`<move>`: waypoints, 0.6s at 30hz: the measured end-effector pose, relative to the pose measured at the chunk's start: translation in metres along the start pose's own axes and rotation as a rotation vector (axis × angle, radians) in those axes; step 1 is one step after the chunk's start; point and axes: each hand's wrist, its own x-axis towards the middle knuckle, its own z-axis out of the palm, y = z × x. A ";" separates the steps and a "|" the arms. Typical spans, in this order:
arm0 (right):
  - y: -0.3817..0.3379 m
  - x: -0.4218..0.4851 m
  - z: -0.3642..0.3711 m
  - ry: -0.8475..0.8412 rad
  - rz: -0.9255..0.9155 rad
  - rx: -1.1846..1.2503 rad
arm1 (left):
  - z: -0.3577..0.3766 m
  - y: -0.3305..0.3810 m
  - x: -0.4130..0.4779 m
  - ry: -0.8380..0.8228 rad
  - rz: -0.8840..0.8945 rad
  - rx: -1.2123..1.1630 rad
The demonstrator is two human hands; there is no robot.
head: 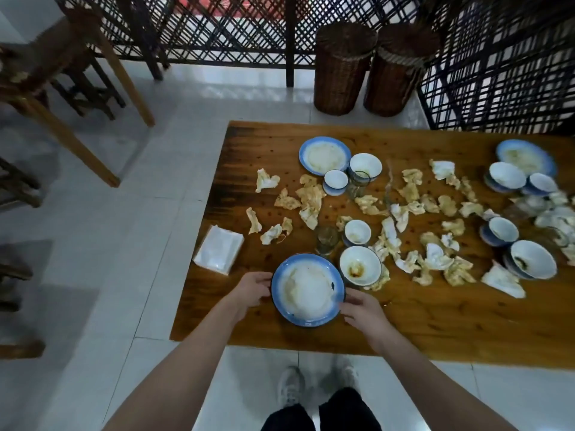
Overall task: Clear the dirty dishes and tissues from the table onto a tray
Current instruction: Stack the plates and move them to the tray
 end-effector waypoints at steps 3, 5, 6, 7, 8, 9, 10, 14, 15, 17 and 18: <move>0.000 0.002 0.001 0.051 -0.036 -0.040 | 0.001 -0.003 0.004 -0.018 0.000 0.033; 0.002 0.003 0.002 0.093 -0.062 -0.070 | 0.001 -0.005 0.006 -0.021 0.001 0.040; 0.003 0.004 0.001 0.116 -0.057 -0.070 | 0.001 -0.006 0.007 -0.024 0.006 0.041; 0.004 0.005 0.001 0.132 -0.049 -0.064 | 0.001 -0.006 0.007 -0.028 0.012 0.040; 0.005 0.006 0.001 0.140 -0.047 -0.058 | 0.001 -0.006 0.007 -0.032 0.018 0.036; 0.006 0.007 0.002 0.151 -0.050 -0.056 | 0.001 -0.006 0.007 -0.037 0.025 0.032; 0.007 0.008 0.003 0.169 -0.059 -0.062 | 0.000 -0.007 0.007 -0.043 0.032 0.031; 0.006 0.013 0.009 0.227 -0.112 -0.118 | -0.001 -0.008 0.005 -0.063 0.031 -0.007; 0.005 0.014 0.012 0.226 -0.109 -0.146 | -0.001 -0.008 0.005 -0.061 0.026 -0.027; 0.004 0.017 0.014 0.235 -0.087 -0.192 | 0.001 -0.007 0.007 -0.048 0.018 -0.050; 0.004 0.019 0.014 0.238 -0.073 -0.206 | 0.003 -0.007 0.009 -0.043 0.017 -0.053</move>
